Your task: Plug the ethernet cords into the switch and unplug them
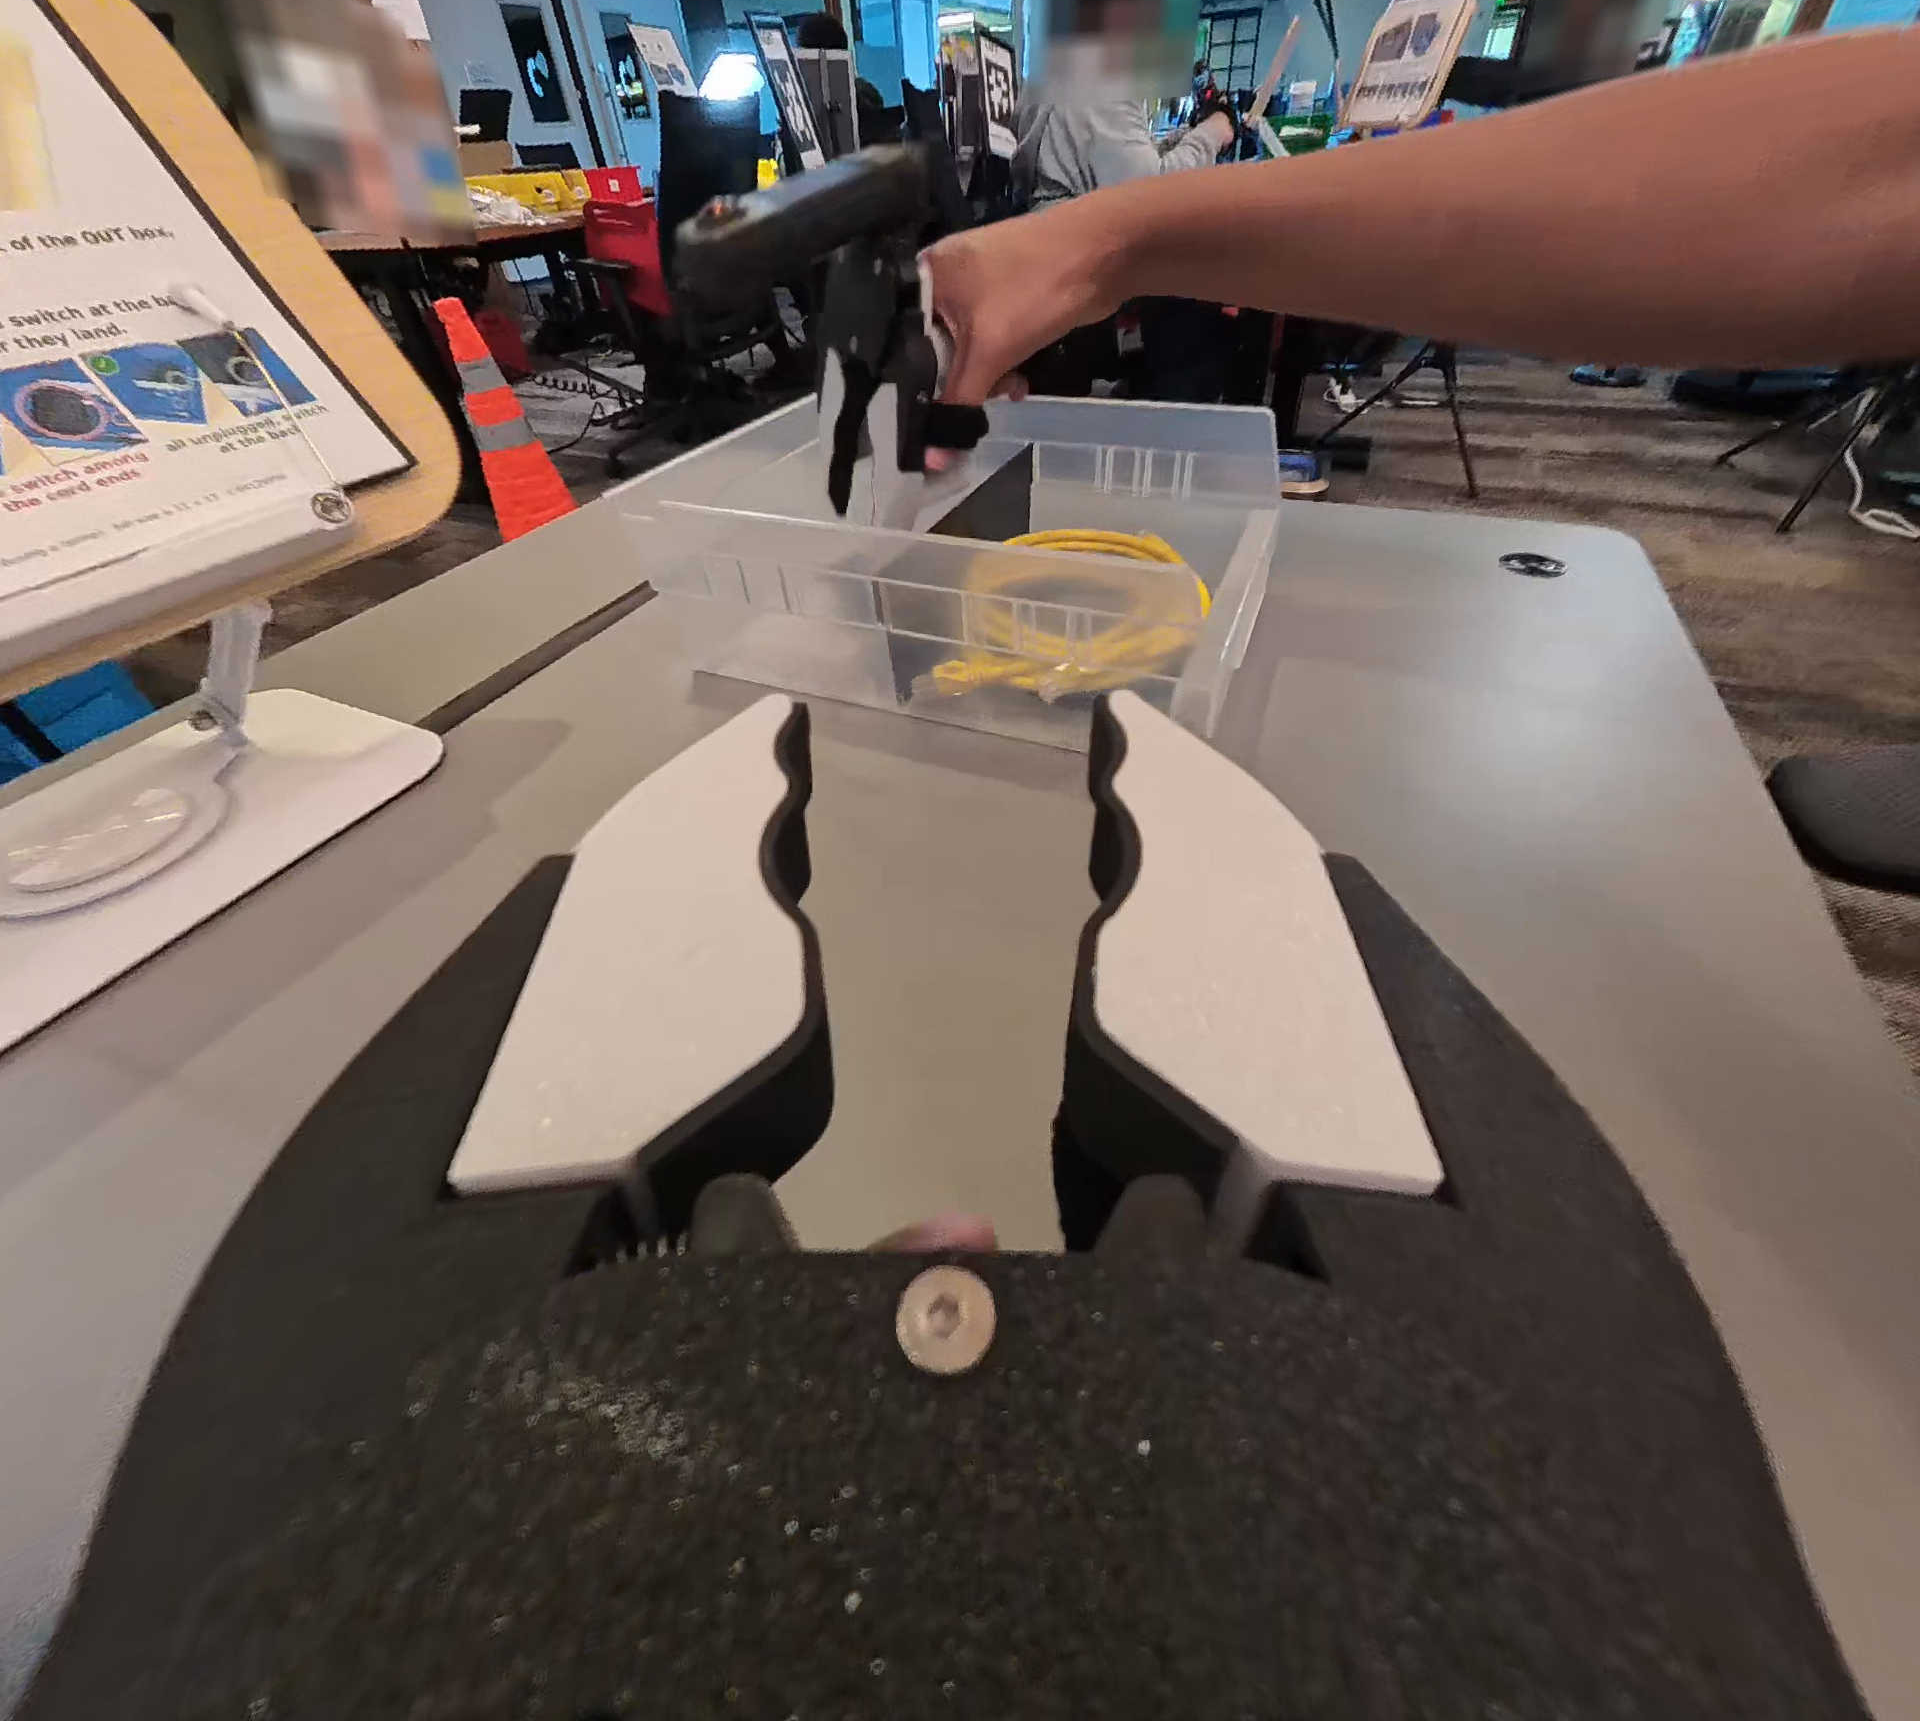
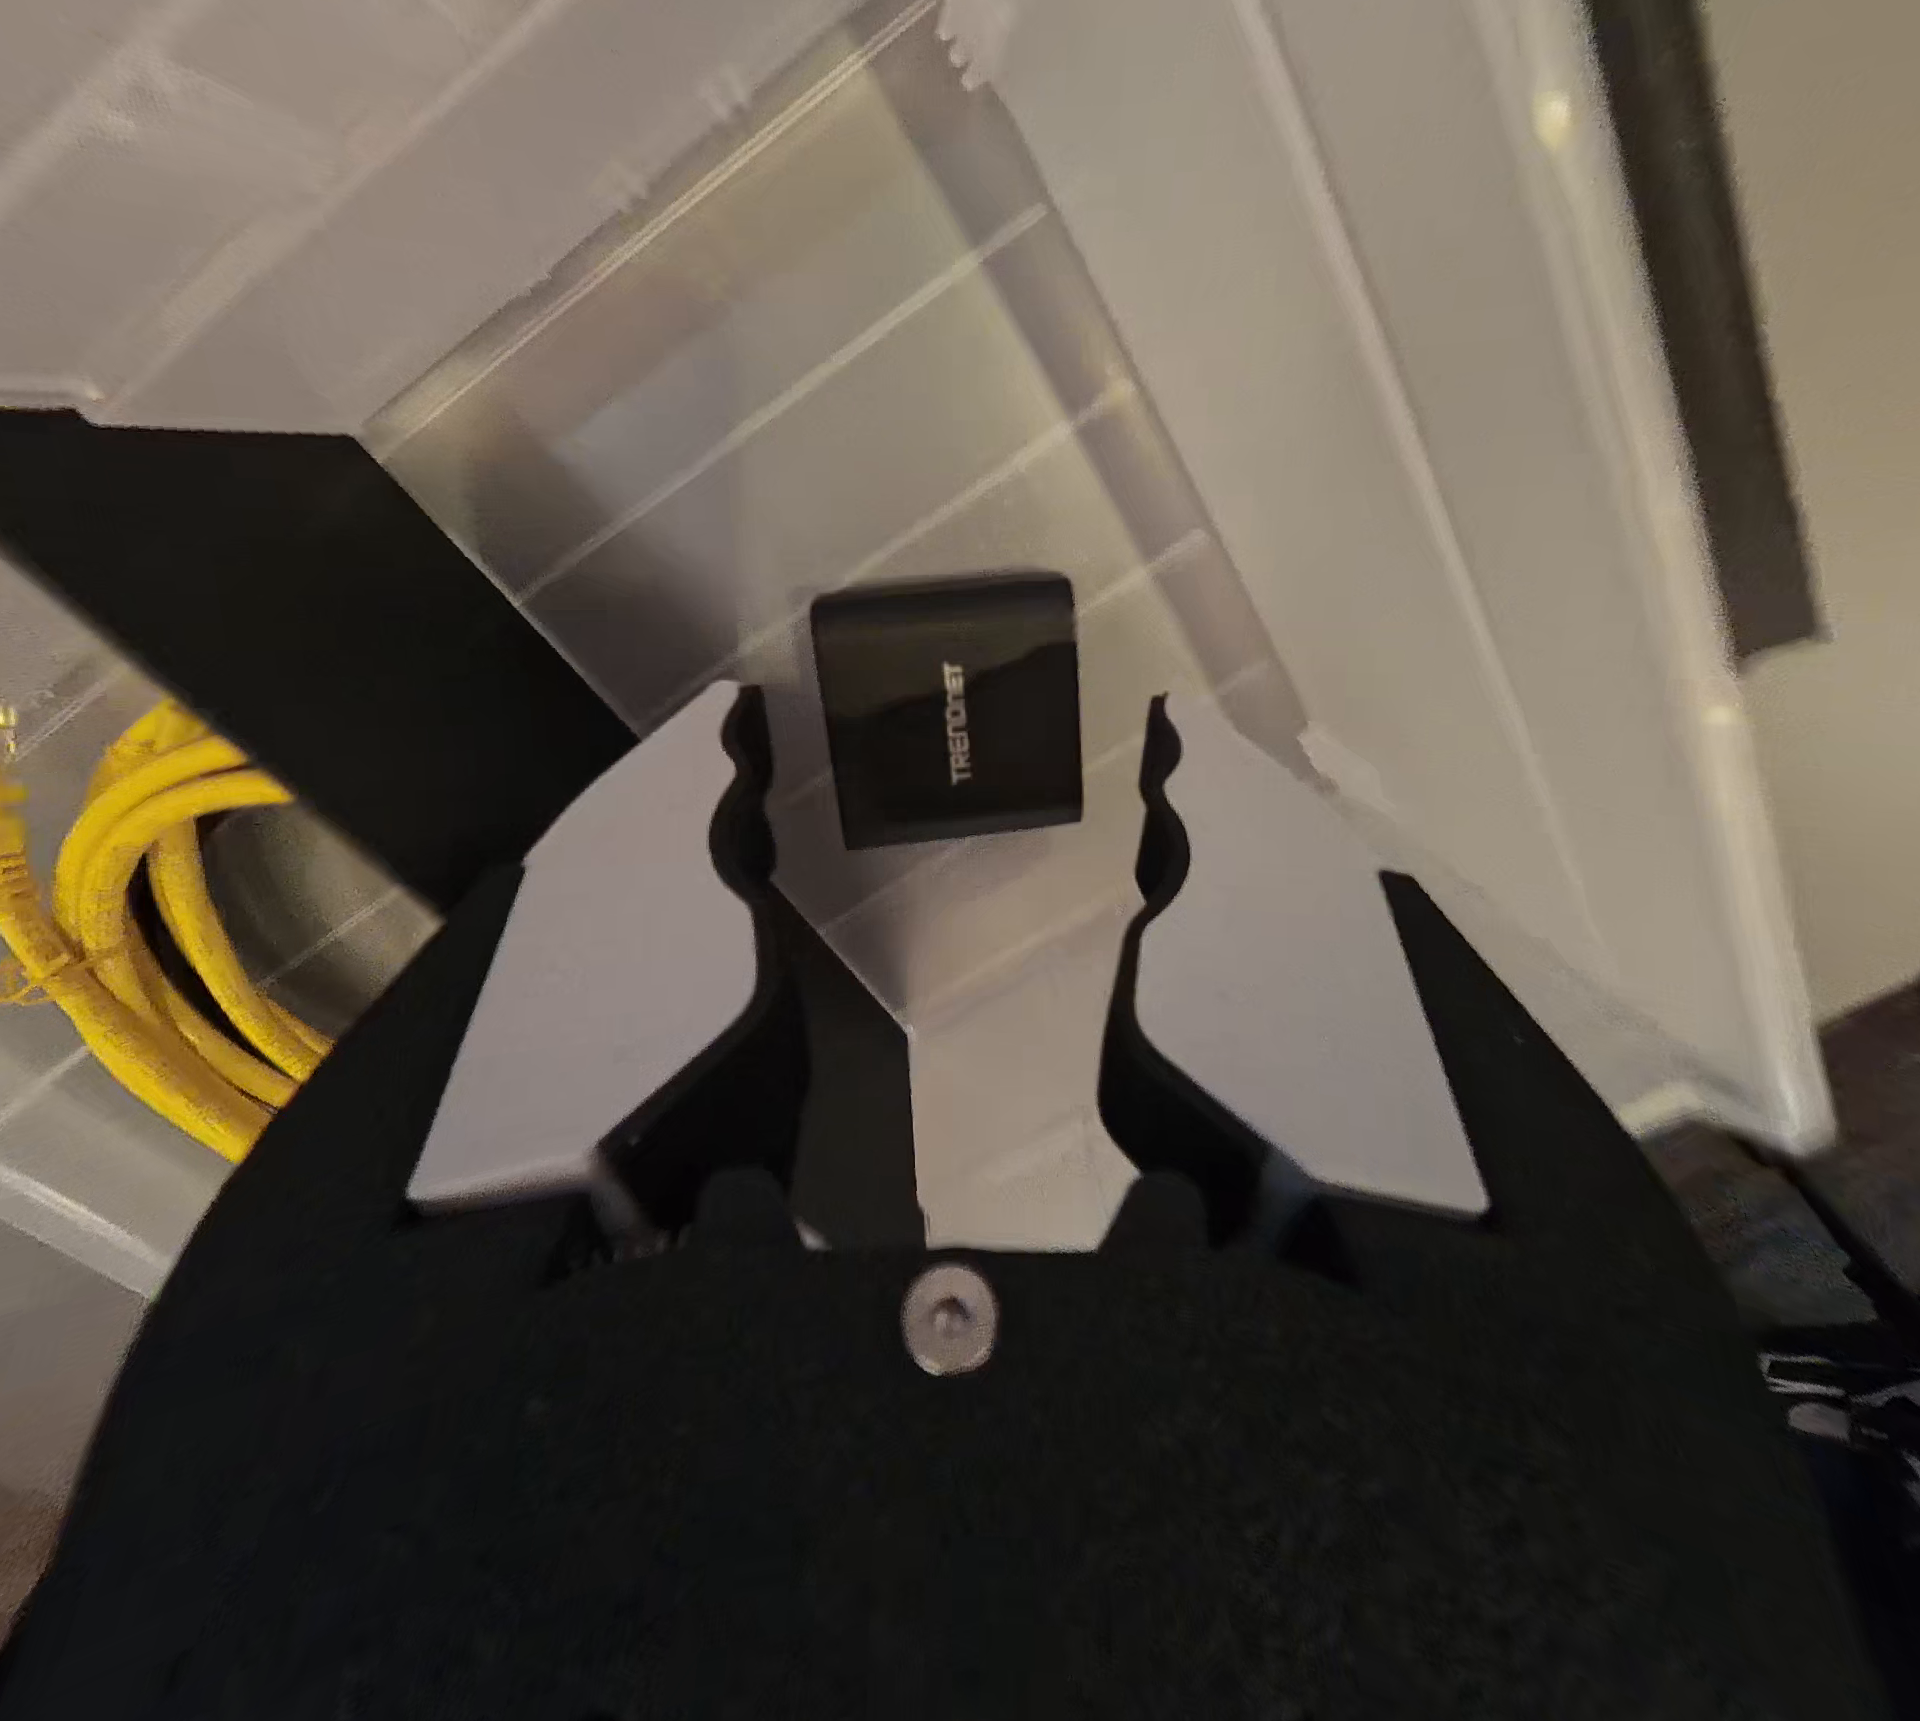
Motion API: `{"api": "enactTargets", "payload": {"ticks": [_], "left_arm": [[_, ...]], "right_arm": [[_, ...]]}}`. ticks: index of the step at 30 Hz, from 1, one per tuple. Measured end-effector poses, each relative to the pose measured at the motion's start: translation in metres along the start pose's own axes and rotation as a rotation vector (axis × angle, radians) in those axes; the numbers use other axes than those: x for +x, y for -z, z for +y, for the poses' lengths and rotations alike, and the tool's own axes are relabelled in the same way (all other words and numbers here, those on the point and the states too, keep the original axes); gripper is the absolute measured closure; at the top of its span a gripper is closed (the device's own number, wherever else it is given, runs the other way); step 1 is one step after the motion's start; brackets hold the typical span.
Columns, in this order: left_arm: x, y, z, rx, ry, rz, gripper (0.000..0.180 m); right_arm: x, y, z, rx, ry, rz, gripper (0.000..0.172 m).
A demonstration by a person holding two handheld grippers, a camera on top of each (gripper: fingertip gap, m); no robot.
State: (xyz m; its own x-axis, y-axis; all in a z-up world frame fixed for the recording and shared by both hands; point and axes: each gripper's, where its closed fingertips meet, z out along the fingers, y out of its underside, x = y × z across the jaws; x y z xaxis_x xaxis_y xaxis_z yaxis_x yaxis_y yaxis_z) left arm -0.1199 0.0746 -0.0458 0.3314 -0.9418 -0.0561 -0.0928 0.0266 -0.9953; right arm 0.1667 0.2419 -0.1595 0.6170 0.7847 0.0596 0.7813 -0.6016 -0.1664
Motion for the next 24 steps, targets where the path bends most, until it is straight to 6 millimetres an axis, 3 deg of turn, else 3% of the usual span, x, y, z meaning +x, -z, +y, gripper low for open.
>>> {"api": "enactTargets", "payload": {"ticks": [2, 5, 8, 11, 13, 15, 18, 21, 24], "left_arm": [[0.003, 0.005, -0.004, -0.032, 0.021, -0.006, 0.121], [0.004, 0.028, -0.021, -0.082, 0.011, -0.071, 0.117], [-0.008, 0.074, -0.043, -0.102, 0.001, -0.235, 0.118], [-0.035, 0.137, -0.038, -0.163, 0.026, -0.478, 0.125], [-0.049, 0.182, -0.018, -0.199, 0.075, -0.634, 0.126], [-0.050, 0.220, 0.005, -0.203, 0.198, -0.735, 0.125], [-0.045, 0.261, 0.046, -0.238, 0.269, -0.850, 0.127], [-0.032, 0.275, 0.086, -0.325, 0.277, -0.854, 0.134], [-0.020, 0.273, 0.095, -0.302, 0.294, -0.844, 0.133]], "right_arm": [[0.004, 0.023, 0.002, 0.091, -0.042, 0.065, 0.106], [-0.003, 0.079, 0.004, 0.324, -0.144, 0.200, 0.106], [-0.031, 0.139, 0.014, 0.637, -0.275, 0.321, 0.113], [-0.081, 0.165, 0.026, 0.895, -0.367, 0.313, 0.116], [-0.107, 0.157, 0.037, 0.930, -0.408, 0.293, 0.109], [-0.121, 0.139, 0.049, 0.901, -0.468, 0.306, 0.109], [-0.151, 0.101, 0.052, 0.844, -0.557, 0.238, 0.106], [-0.171, 0.072, 0.066, 0.853, -0.661, 0.322, 0.107], [-0.180, 0.065, 0.090, 0.898, -0.704, 0.490, 0.111]]}}
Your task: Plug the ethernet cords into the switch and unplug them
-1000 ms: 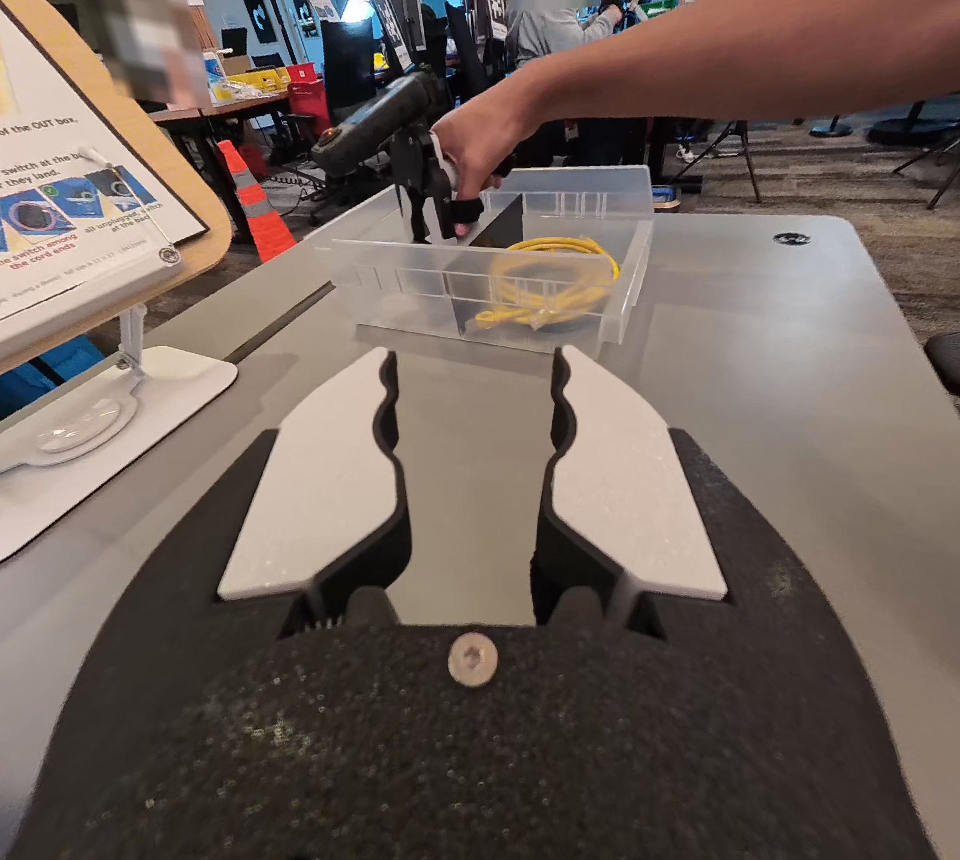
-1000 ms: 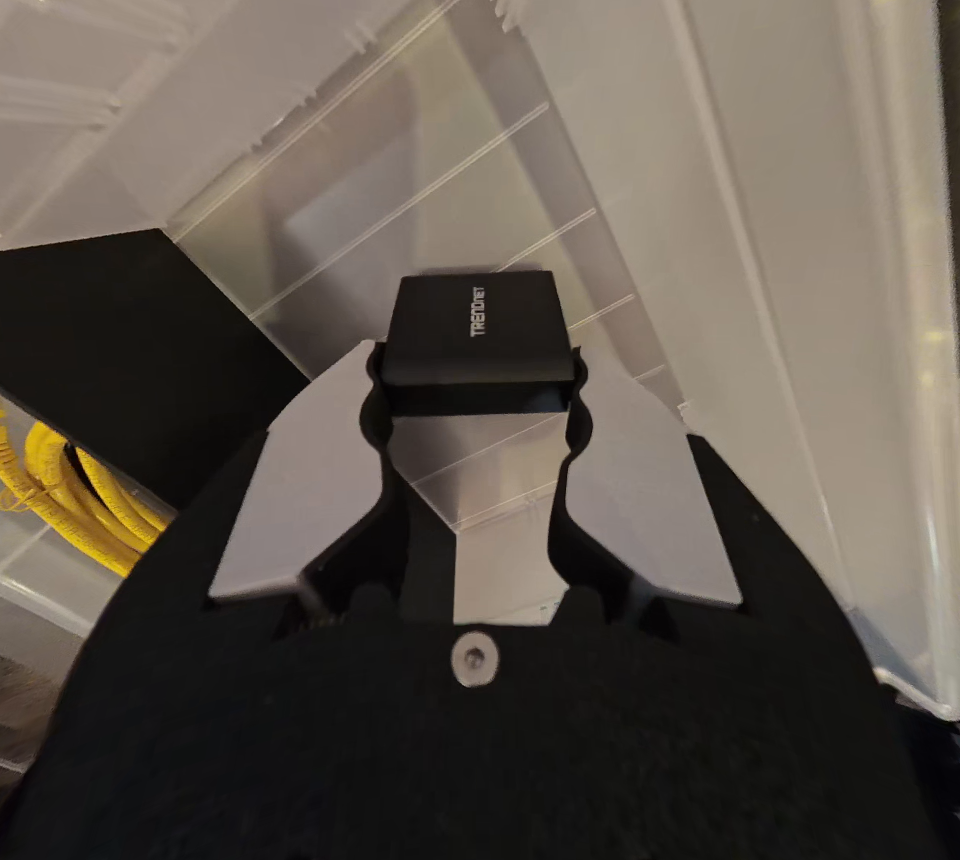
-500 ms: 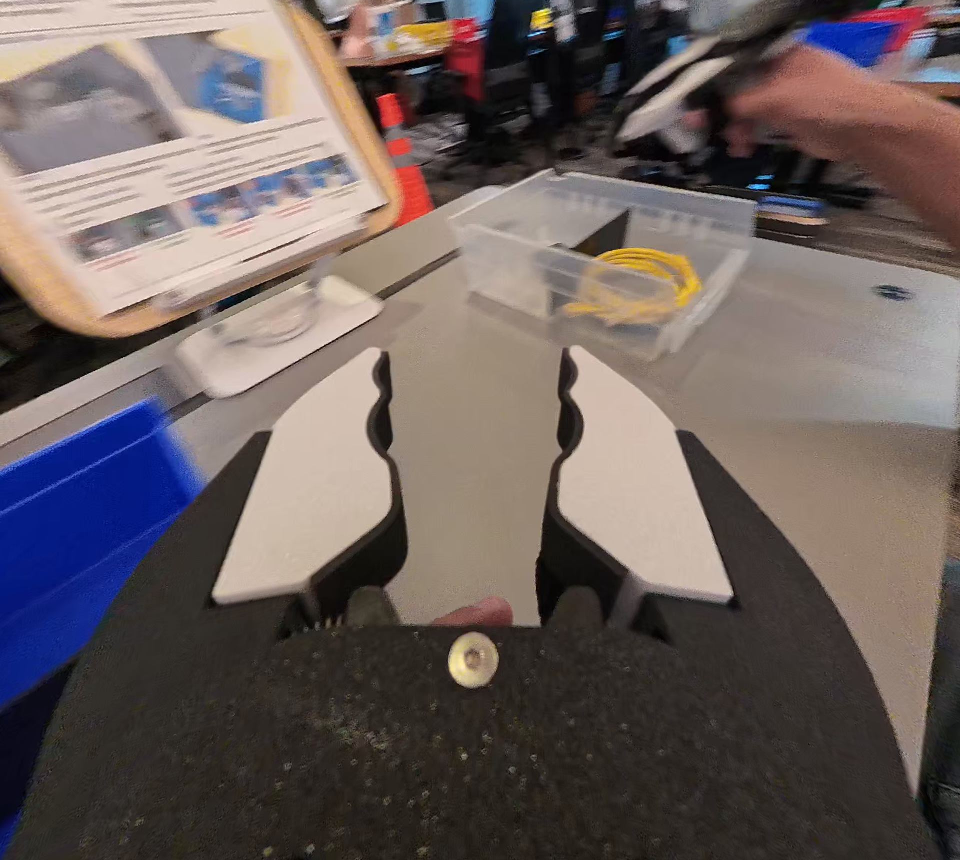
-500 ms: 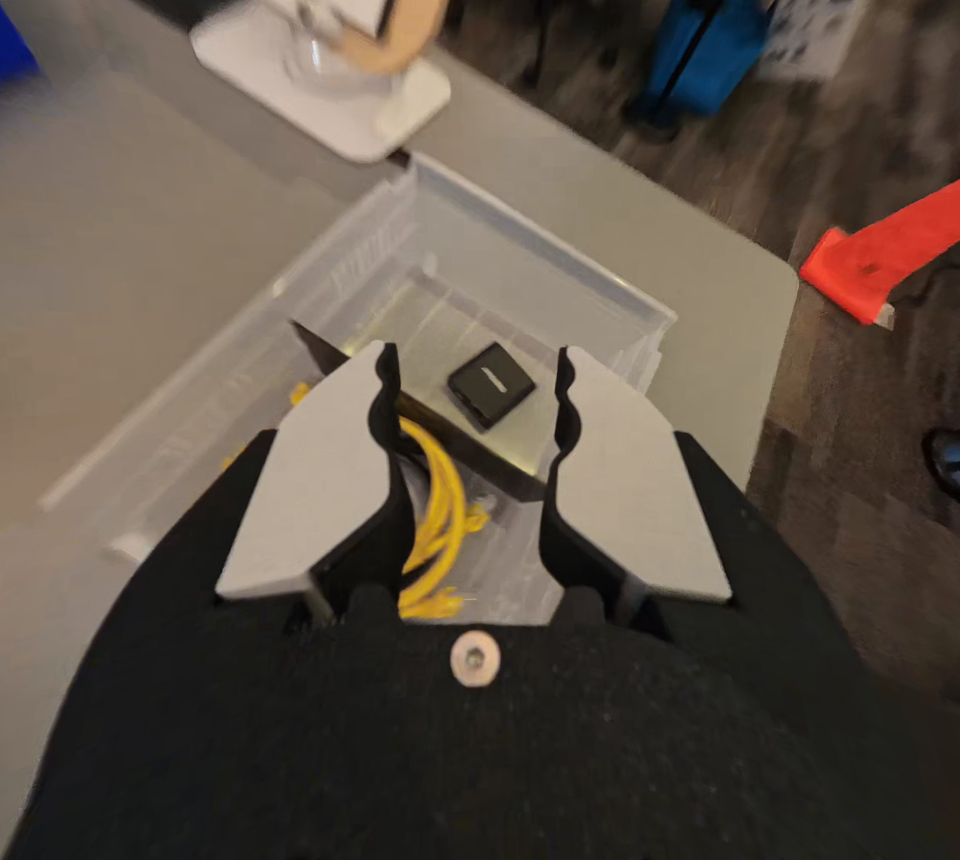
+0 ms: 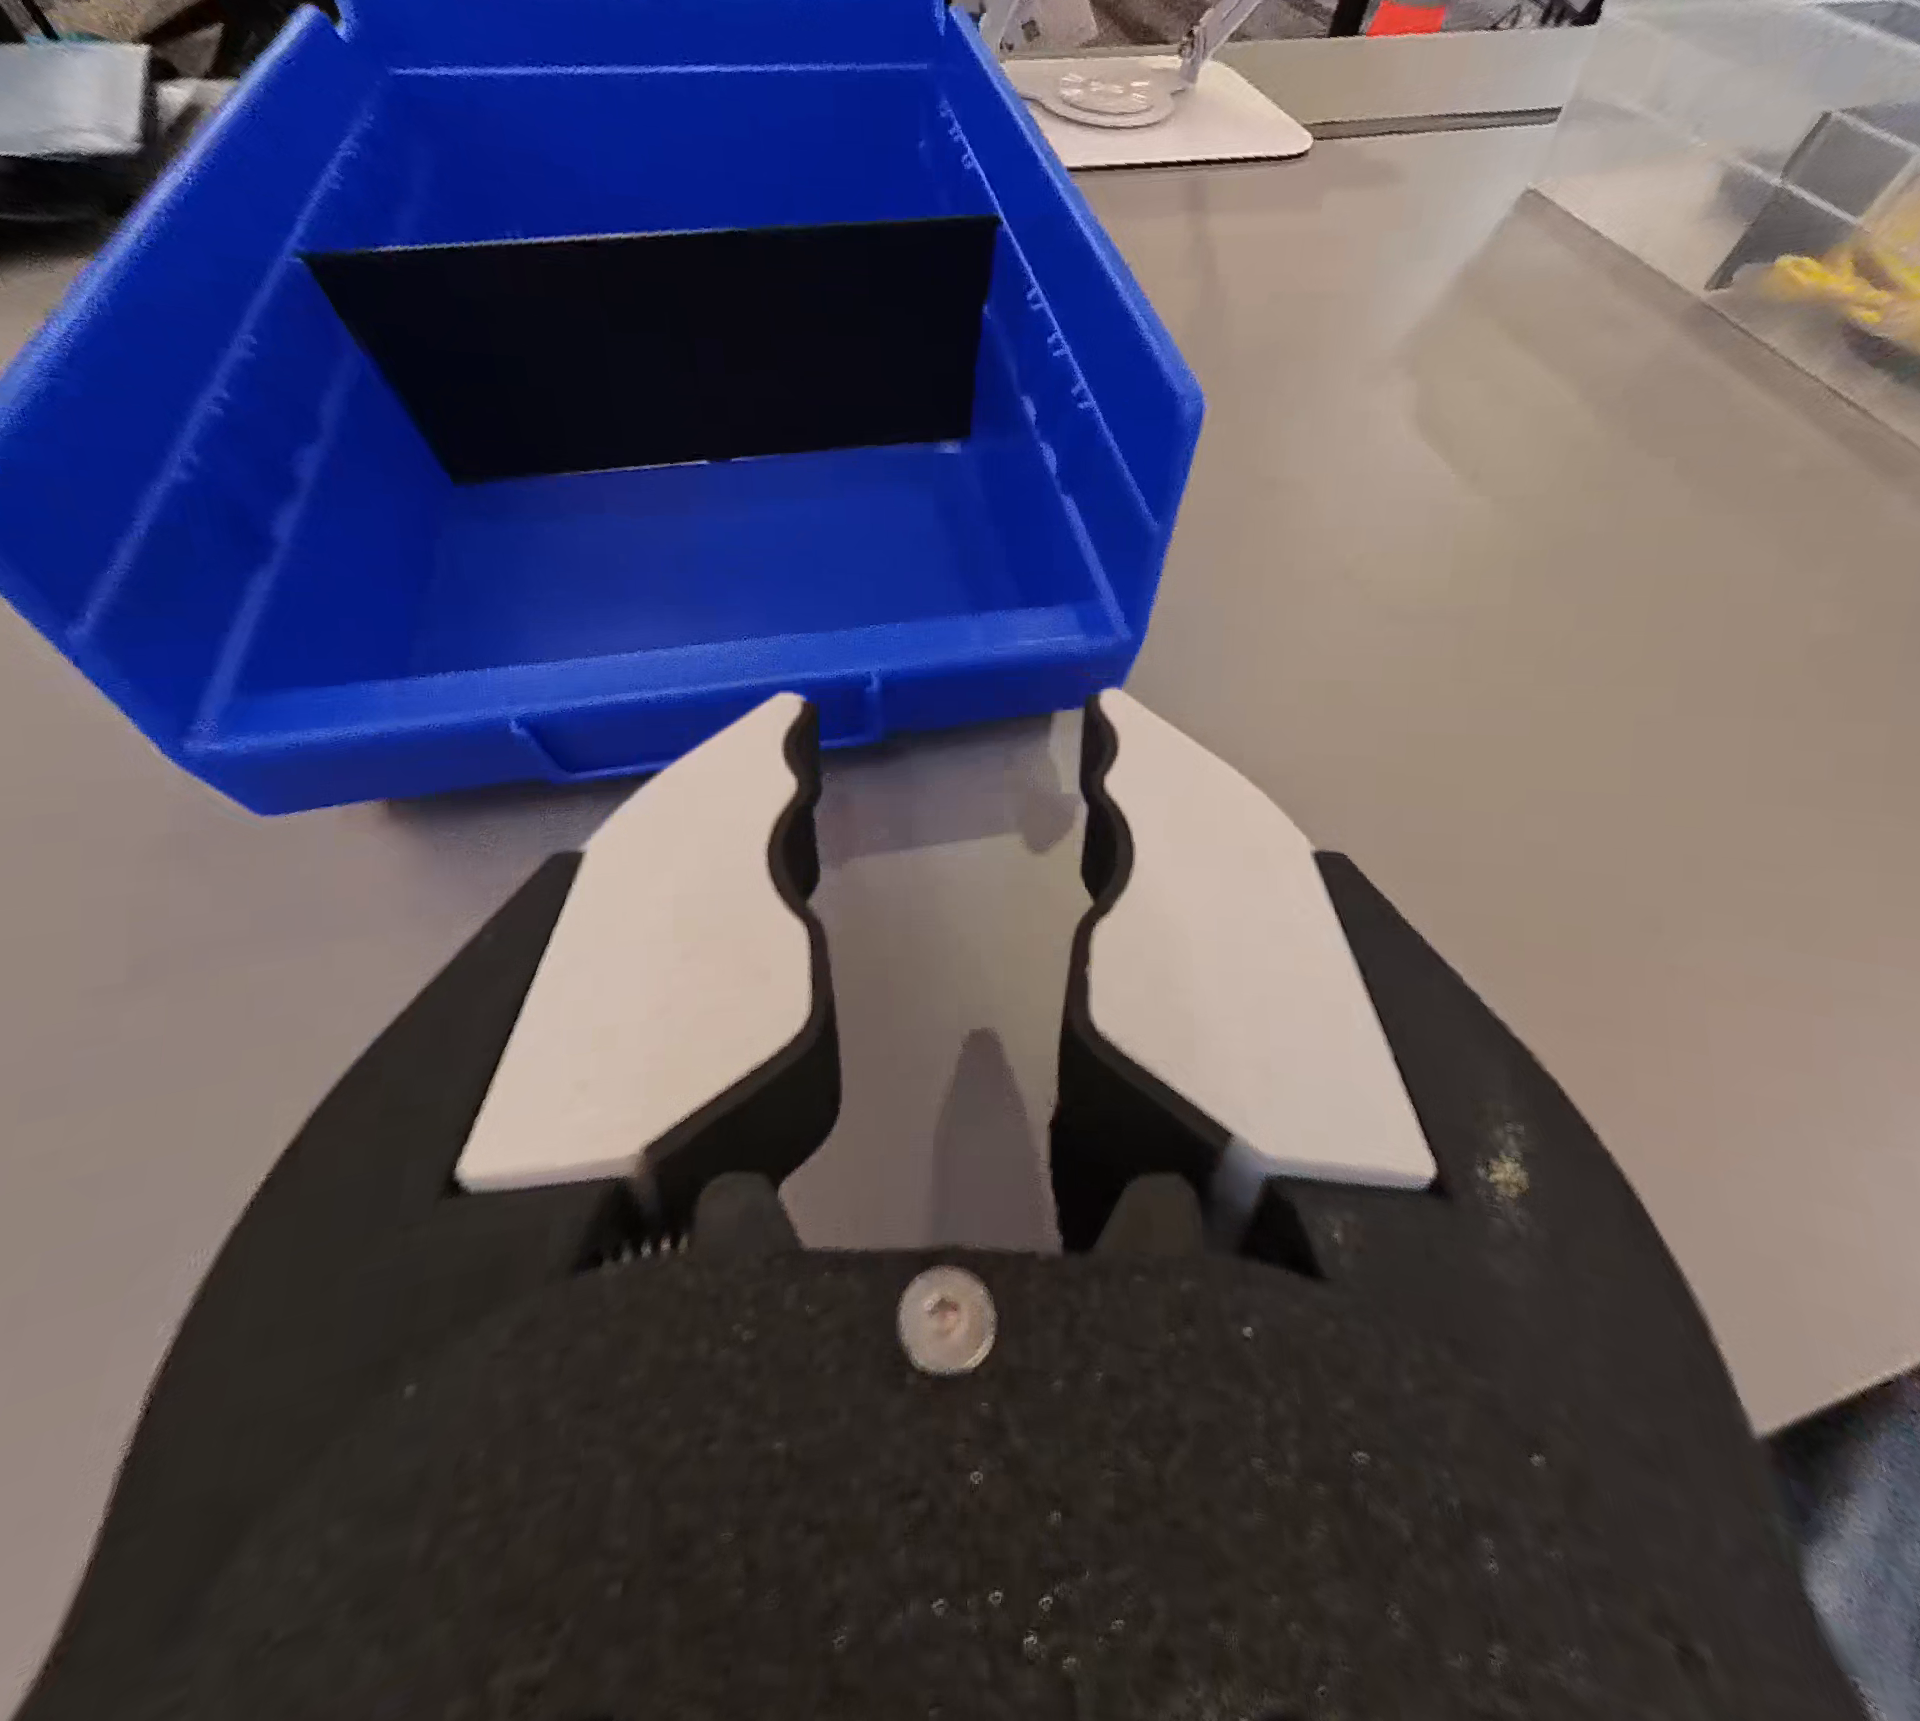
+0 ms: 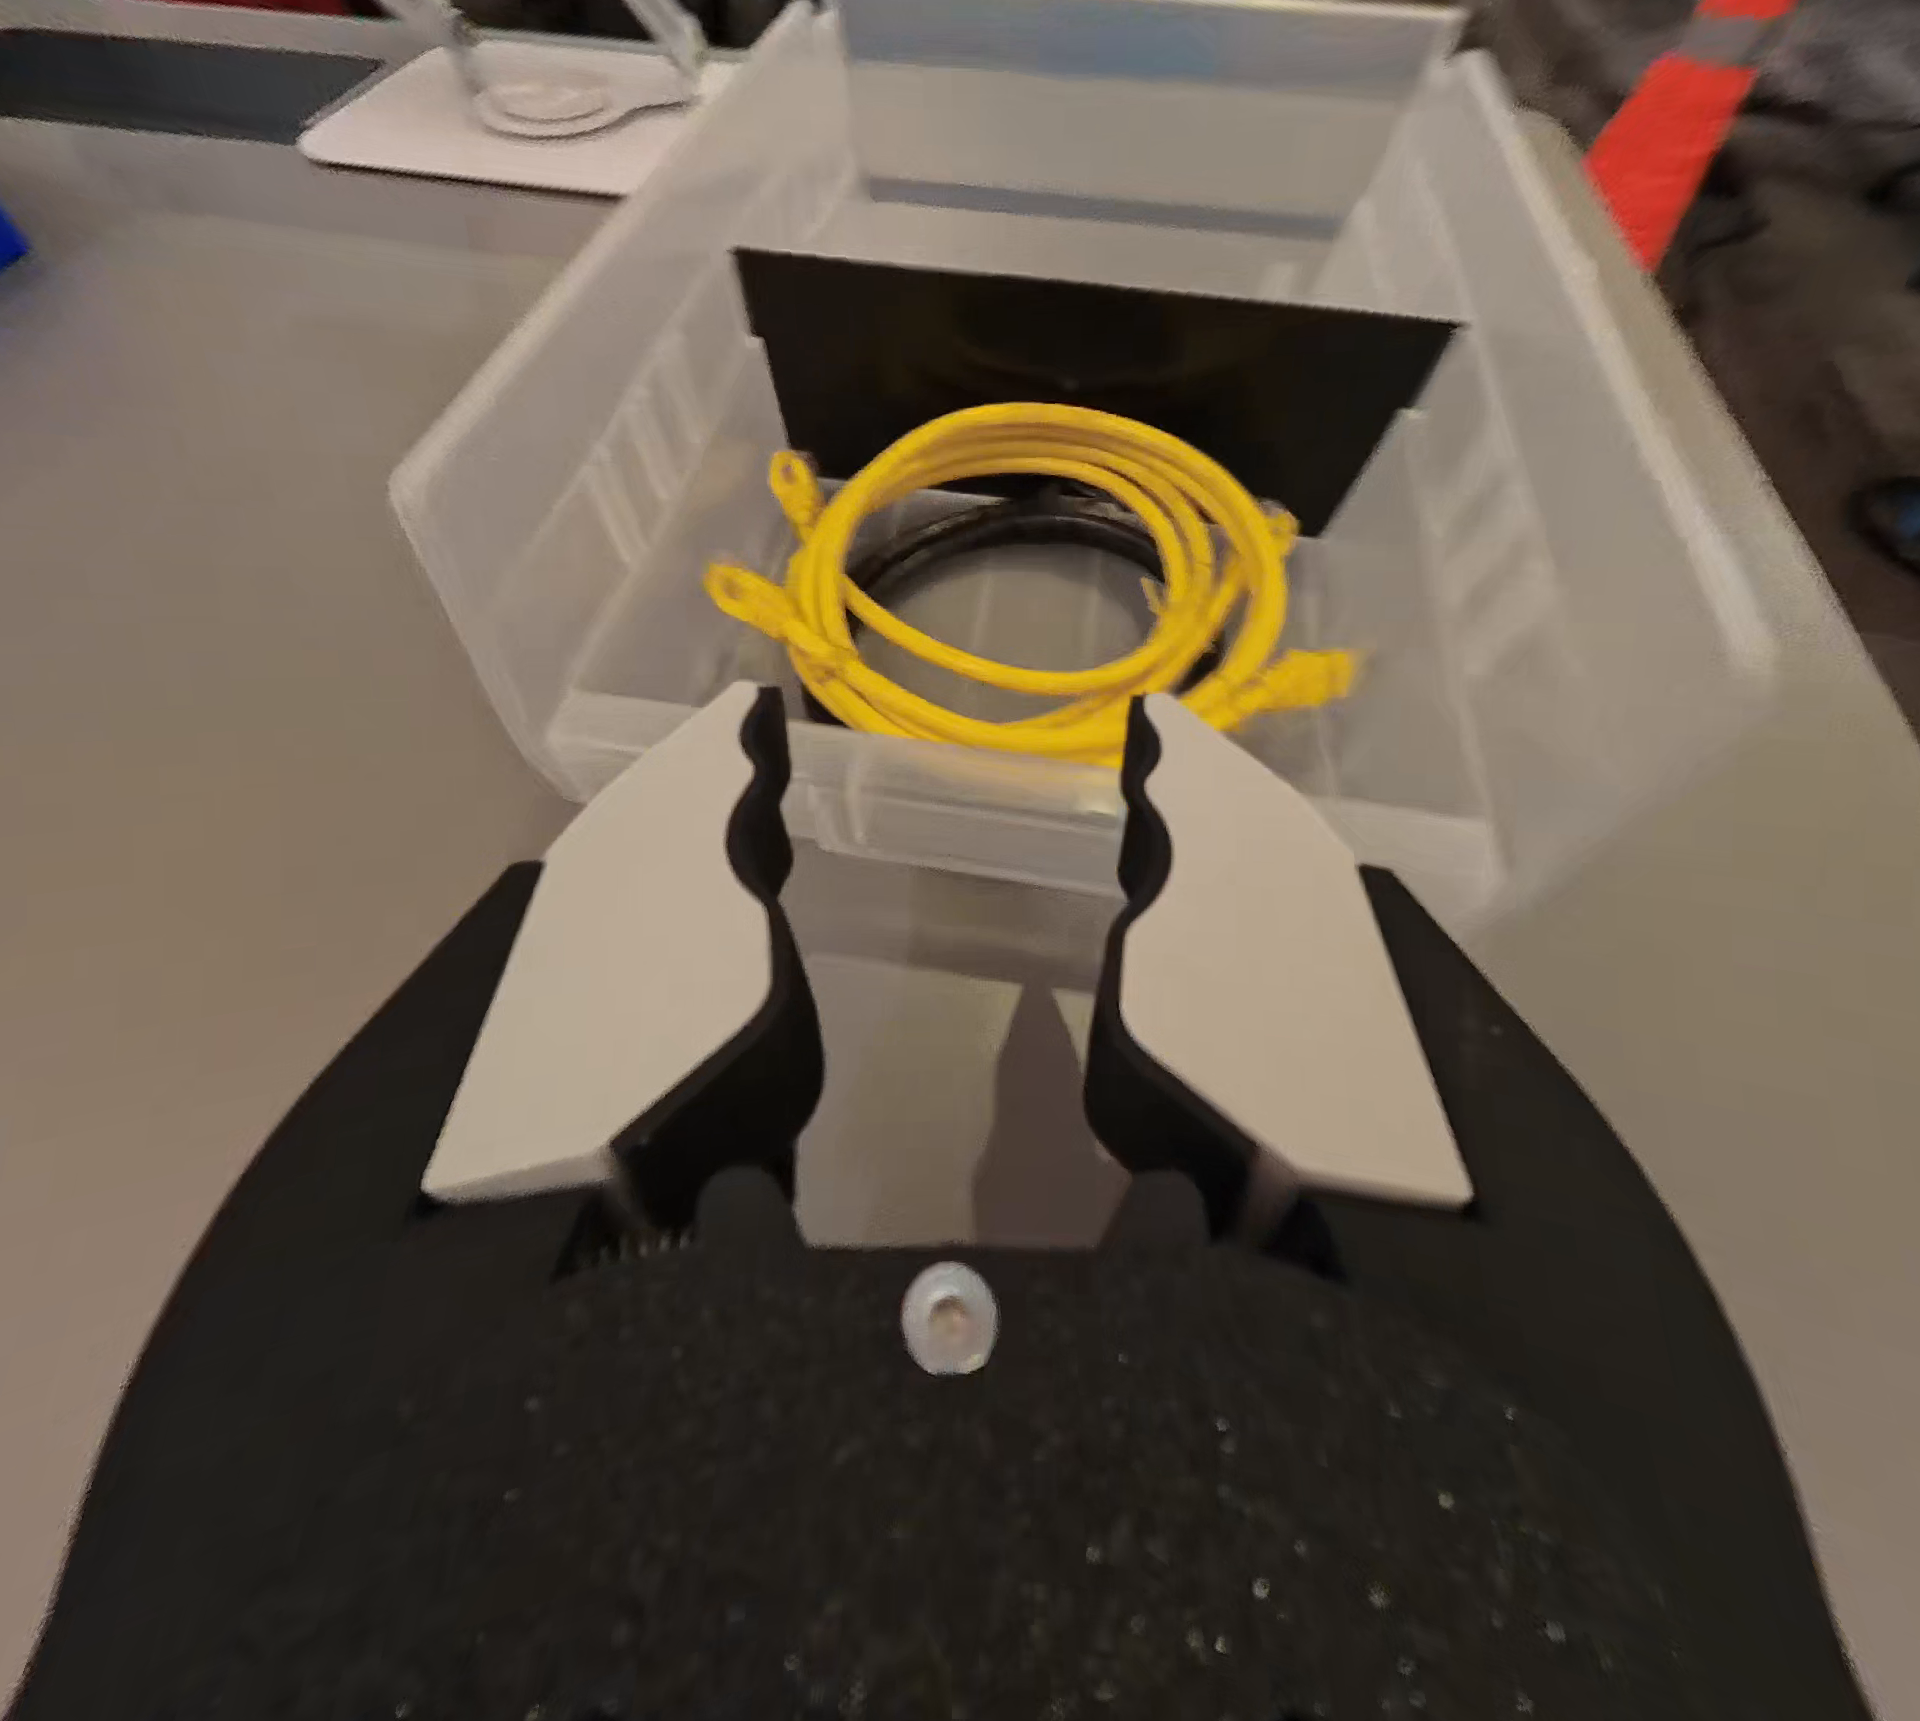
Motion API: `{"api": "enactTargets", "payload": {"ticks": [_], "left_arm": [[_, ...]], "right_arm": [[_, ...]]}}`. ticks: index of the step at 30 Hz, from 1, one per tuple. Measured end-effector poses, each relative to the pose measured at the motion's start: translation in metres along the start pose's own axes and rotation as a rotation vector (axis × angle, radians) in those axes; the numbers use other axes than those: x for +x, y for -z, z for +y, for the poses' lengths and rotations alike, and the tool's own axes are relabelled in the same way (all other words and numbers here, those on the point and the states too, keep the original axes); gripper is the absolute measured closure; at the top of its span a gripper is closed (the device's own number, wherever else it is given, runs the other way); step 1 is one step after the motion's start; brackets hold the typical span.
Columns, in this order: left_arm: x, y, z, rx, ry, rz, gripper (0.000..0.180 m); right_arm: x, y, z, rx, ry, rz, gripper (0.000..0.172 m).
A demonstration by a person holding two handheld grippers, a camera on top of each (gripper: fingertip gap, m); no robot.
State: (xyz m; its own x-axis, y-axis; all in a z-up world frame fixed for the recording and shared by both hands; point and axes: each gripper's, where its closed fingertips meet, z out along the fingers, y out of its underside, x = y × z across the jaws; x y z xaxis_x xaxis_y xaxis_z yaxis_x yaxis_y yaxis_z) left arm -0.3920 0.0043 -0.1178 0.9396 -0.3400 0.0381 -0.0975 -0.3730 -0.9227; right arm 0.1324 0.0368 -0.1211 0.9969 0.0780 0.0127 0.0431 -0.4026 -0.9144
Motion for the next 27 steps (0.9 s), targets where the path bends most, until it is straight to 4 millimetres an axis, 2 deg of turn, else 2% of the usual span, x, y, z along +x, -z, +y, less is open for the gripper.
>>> {"api": "enactTargets", "payload": {"ticks": [3, 5, 14, 27], "left_arm": [[-0.002, 0.001, -0.001, 0.023, 0.034, -0.014, 0.131], [-0.009, 0.001, -0.001, 0.022, 0.016, -0.053, 0.131], [-0.027, -0.003, 0.006, -0.011, 0.018, -0.087, 0.131], [-0.022, -0.006, 0.014, -0.055, -0.048, -0.092, 0.131]], "right_arm": [[0.004, 0.031, -0.018, 0.124, -0.032, -0.008, 0.129], [0.009, 0.039, -0.023, 0.173, -0.029, -0.009, 0.130], [0.002, 0.011, -0.001, 0.102, -0.066, -0.094, 0.121], [-0.006, 0.008, 0.006, 0.067, -0.054, -0.133, 0.121]]}}
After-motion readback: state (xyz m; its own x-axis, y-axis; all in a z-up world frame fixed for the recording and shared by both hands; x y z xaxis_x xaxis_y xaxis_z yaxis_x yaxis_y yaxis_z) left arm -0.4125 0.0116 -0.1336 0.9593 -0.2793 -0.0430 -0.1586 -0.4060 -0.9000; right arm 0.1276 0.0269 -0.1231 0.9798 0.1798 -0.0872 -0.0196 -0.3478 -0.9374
